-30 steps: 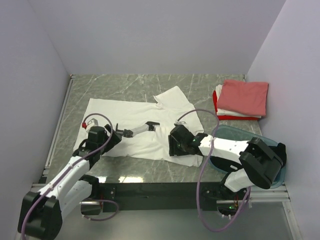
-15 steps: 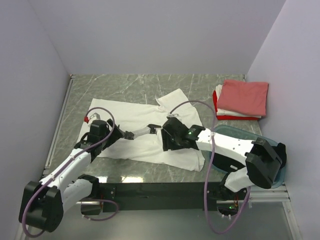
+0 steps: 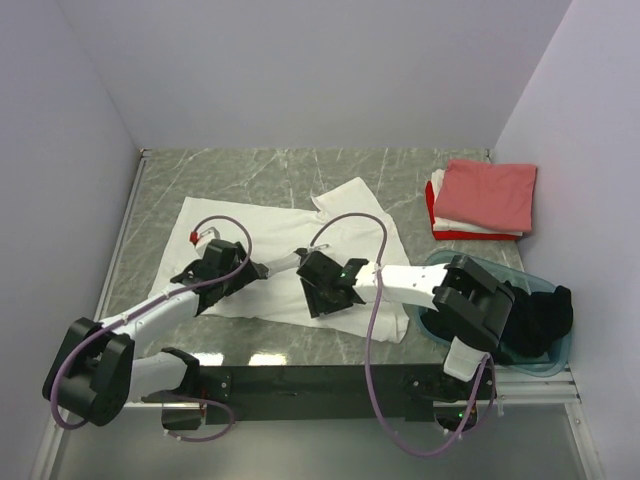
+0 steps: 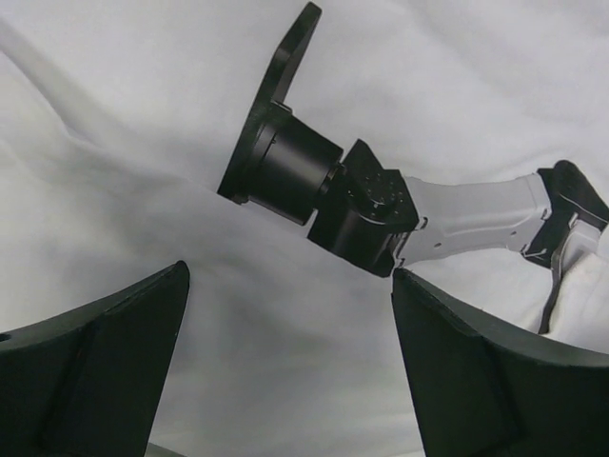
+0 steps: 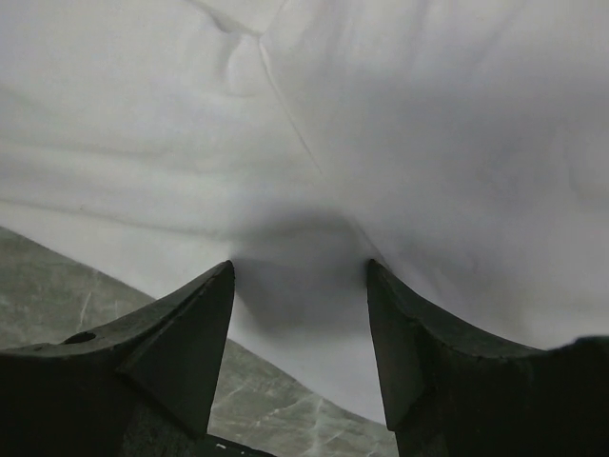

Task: Fold and stack the t-shirts
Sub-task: Fold the tshirt

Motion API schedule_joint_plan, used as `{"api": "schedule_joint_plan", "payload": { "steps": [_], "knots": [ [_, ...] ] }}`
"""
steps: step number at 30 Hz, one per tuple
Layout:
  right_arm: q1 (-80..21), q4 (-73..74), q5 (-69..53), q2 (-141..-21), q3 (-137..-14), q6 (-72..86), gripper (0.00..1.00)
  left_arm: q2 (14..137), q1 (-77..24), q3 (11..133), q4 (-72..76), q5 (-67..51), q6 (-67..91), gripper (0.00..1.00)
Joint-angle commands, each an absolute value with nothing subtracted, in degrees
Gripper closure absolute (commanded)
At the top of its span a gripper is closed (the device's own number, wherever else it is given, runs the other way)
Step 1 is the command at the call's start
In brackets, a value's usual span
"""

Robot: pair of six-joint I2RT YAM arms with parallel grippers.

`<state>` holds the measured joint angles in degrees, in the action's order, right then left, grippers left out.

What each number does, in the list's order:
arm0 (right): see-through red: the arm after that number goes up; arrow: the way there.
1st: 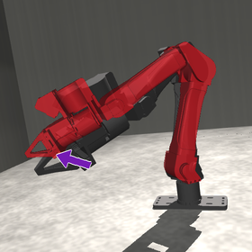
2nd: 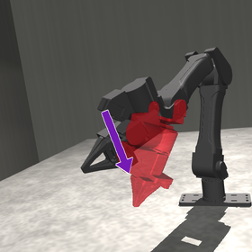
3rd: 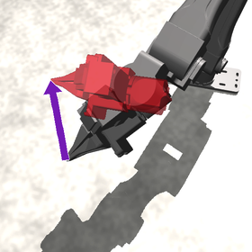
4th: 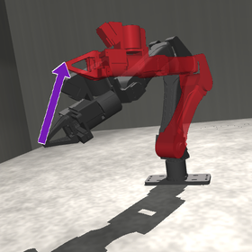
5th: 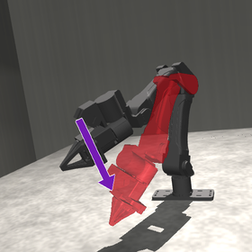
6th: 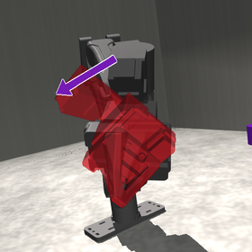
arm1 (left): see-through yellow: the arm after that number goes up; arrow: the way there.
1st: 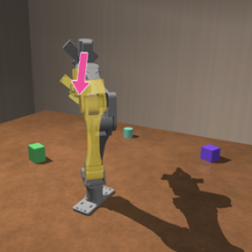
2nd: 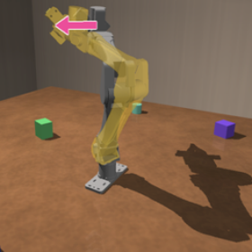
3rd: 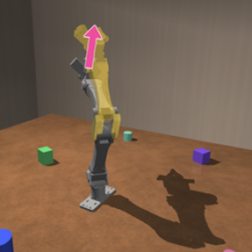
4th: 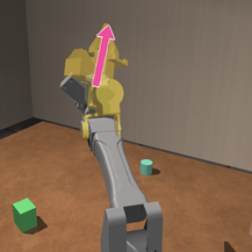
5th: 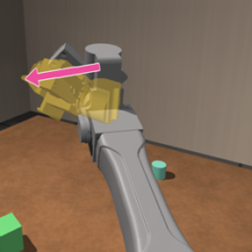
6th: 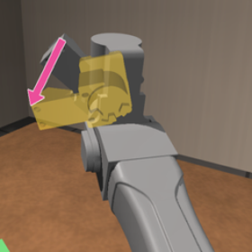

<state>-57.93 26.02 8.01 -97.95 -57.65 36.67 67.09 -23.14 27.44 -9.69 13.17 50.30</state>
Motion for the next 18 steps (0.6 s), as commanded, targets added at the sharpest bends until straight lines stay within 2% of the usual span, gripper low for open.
{"api": "schedule_joint_plan", "payload": {
  "steps": [1, 18],
  "knots": [
    [-60.11, 26.28, 9.49, -99.75, -57.13, 39.02, 0.35, 66.80, -23.47, 27.16, -9.49, 16.08, 50.62, 0.06],
    [-68.20, 28.21, 9.49, -96.33, -49.05, 44.65, 0.35, 57.67, -23.55, 19.25, -14.05, 13.27, 57.22, 0.05]
  ]
}}
